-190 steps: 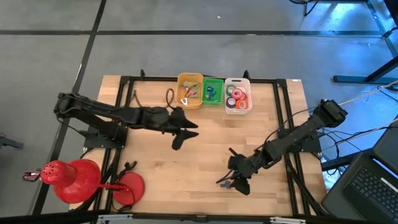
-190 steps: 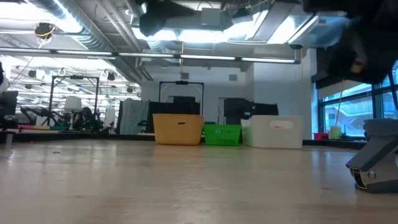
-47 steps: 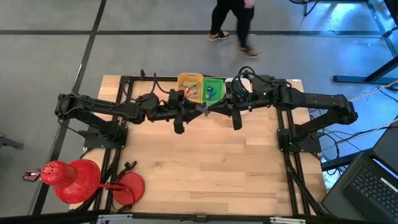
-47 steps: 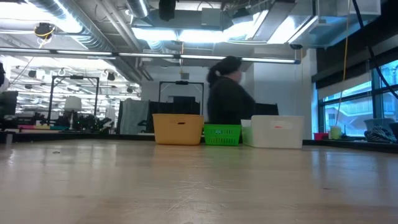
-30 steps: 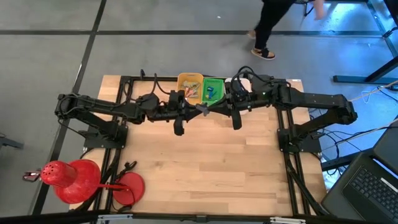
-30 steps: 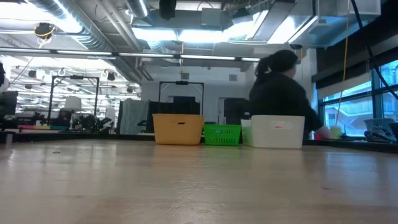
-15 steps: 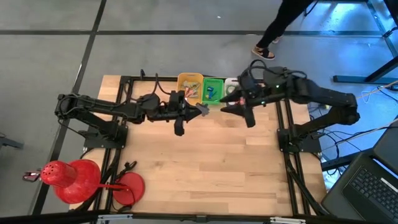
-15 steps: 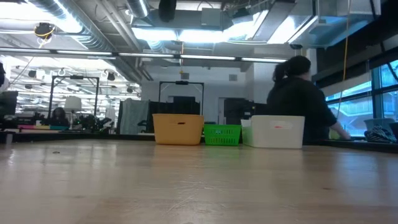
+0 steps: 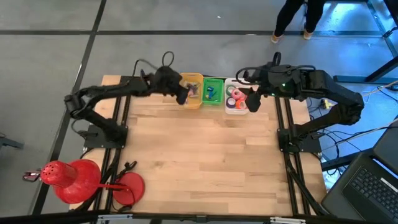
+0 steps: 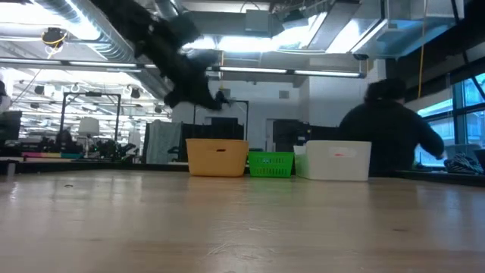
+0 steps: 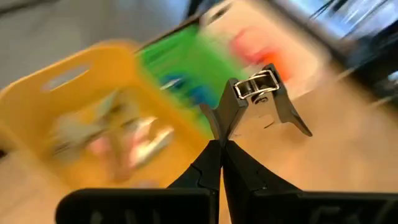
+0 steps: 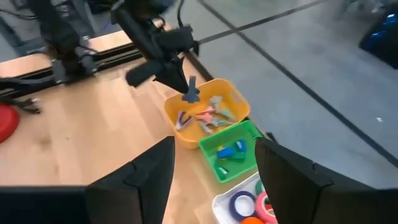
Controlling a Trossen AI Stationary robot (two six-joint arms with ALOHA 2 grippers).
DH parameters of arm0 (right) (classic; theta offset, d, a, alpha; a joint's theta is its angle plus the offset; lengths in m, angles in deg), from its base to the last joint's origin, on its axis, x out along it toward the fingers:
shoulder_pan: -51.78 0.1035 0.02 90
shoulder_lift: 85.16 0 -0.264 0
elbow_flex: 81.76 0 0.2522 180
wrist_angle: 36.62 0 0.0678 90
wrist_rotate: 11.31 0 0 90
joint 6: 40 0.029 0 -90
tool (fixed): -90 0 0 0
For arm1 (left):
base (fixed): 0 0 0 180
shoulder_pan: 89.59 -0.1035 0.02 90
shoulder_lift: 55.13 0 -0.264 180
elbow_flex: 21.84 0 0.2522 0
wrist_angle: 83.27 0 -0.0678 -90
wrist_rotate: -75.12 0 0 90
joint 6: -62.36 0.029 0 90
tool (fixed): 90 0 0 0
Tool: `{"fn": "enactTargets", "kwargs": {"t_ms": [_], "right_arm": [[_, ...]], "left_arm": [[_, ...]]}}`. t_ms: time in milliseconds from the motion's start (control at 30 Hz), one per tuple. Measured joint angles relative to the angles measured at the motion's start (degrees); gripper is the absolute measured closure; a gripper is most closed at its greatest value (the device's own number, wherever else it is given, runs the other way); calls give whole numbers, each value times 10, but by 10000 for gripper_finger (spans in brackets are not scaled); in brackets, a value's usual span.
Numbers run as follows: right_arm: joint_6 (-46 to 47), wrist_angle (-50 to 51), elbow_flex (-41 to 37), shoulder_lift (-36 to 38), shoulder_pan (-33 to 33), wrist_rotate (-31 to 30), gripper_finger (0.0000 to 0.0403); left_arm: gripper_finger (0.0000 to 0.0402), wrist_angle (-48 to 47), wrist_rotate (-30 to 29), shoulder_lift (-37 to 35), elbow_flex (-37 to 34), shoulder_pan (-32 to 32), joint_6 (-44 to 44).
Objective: Pick and place Stapler, Stapler remover, tape
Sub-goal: Put the black staple remover into the yellow bin, then return to Home Position
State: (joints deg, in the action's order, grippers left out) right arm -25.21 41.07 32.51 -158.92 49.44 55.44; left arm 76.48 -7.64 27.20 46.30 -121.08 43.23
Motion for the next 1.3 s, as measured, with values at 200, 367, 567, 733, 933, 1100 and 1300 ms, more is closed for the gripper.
{"fn": "enactTargets", "kwargs": {"t_ms": [200, 367, 567, 733, 933, 1100, 1300], "right_arm": [[19, -1, 0, 0, -25, -11, 179], [39, 23, 0, 0, -43, -3, 187], [47, 50, 0, 0, -48, -1, 191], [47, 47, 0, 0, -48, -1, 191], [47, 46, 0, 0, -48, -1, 191], [47, 46, 0, 0, -48, -1, 191], [45, 66, 0, 0, -48, 3, 191]], "left_arm": [[400, -158, 34, 130, 124, -66, 150], [400, -329, 4, 237, 254, -65, 275], [400, -435, -33, 304, 336, -41, 373], [400, -435, -59, 328, 350, -14, 430], [389, -428, -123, 341, 350, 12, 481], [336, -401, -124, 340, 350, 26, 504], [264, -431, -118, 323, 362, 33, 415]]}}
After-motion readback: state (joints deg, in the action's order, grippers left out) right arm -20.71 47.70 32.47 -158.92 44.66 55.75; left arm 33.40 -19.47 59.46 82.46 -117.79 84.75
